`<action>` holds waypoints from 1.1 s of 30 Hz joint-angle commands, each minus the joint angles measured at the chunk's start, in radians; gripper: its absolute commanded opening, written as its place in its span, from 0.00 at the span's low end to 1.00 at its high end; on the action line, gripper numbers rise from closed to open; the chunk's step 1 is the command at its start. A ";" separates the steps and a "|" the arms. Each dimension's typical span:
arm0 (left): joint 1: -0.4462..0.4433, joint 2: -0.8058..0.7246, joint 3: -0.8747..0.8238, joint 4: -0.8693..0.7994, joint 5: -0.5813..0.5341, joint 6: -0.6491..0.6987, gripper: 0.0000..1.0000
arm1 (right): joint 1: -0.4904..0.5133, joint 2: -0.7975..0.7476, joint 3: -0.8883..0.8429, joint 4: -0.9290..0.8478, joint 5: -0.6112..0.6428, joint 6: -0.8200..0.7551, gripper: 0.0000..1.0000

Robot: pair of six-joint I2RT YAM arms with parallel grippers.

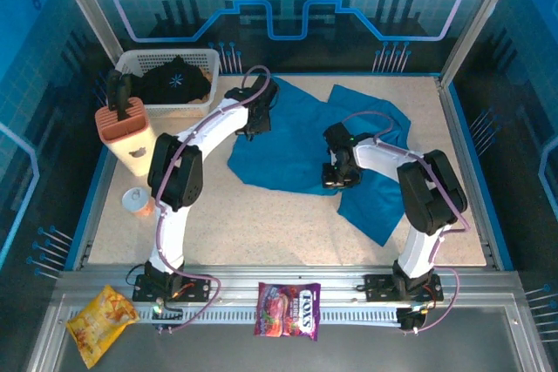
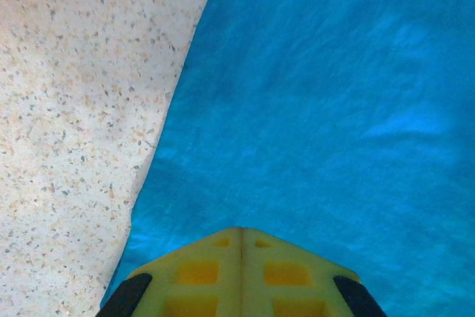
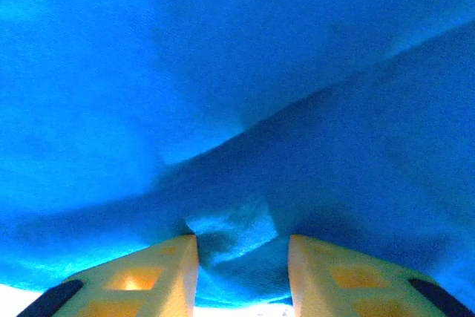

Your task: Fold and stack the t-shirts

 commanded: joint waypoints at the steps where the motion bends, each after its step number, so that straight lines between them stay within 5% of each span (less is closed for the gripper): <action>1: -0.004 -0.019 -0.078 -0.018 0.024 0.005 0.15 | 0.002 0.043 0.036 0.008 0.018 0.012 0.26; 5: -0.004 -0.144 -0.208 0.017 0.028 0.012 0.29 | -0.015 0.061 0.061 0.007 0.021 0.005 0.00; 15: -0.003 -0.441 -0.440 -0.013 0.016 0.014 0.42 | -0.203 -0.010 0.214 -0.102 0.082 -0.076 0.00; 17: -0.004 -0.476 -0.464 -0.016 0.016 0.005 0.42 | -0.200 0.011 0.267 -0.156 0.105 -0.111 0.16; 20: -0.004 -0.523 -0.495 -0.023 0.009 -0.004 0.43 | -0.081 -0.029 0.274 -0.161 0.162 -0.191 0.56; 23: -0.001 -0.582 -0.529 -0.031 -0.007 -0.010 0.46 | 0.086 -0.065 0.249 -0.114 0.165 -0.282 0.74; 29: 0.037 -0.714 -0.610 -0.036 -0.002 -0.031 0.49 | 0.325 0.038 0.270 -0.025 0.152 -0.421 0.78; 33: 0.074 -0.810 -0.659 -0.036 0.018 -0.038 0.50 | 0.365 0.173 0.371 -0.042 0.176 -0.455 0.73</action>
